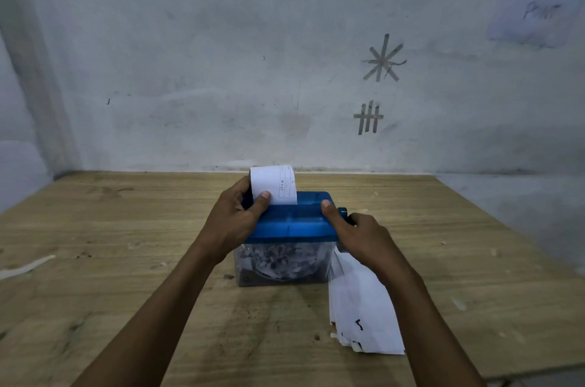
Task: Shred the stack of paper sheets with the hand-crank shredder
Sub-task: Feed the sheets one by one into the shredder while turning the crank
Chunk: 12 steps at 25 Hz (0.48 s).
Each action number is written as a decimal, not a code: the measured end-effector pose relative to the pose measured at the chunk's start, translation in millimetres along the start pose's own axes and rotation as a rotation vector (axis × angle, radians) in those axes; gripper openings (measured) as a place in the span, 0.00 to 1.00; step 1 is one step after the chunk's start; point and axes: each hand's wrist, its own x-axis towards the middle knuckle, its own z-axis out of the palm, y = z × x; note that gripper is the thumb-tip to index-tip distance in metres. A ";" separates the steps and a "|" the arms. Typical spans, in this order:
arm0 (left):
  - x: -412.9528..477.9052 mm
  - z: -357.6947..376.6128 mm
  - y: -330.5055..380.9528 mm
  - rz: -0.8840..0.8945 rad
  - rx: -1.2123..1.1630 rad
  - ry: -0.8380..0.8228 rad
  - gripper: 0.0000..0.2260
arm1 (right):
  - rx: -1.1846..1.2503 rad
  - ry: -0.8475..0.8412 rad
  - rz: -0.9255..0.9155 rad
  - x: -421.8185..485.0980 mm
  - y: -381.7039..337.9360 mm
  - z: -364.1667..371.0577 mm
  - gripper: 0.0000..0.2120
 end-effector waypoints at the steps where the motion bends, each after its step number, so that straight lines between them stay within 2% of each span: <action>1: -0.4 0.6 -0.2 0.000 0.002 -0.001 0.13 | 0.001 0.015 0.007 0.9 1.1 1.1 0.40; 9: -0.2 0.4 -0.7 -0.004 0.017 0.007 0.13 | -0.077 0.088 0.005 2.8 -3.4 -2.0 0.34; 12: -0.7 1.4 -1.6 0.003 0.034 0.007 0.13 | -0.171 0.110 -0.113 0.6 -8.6 -4.9 0.23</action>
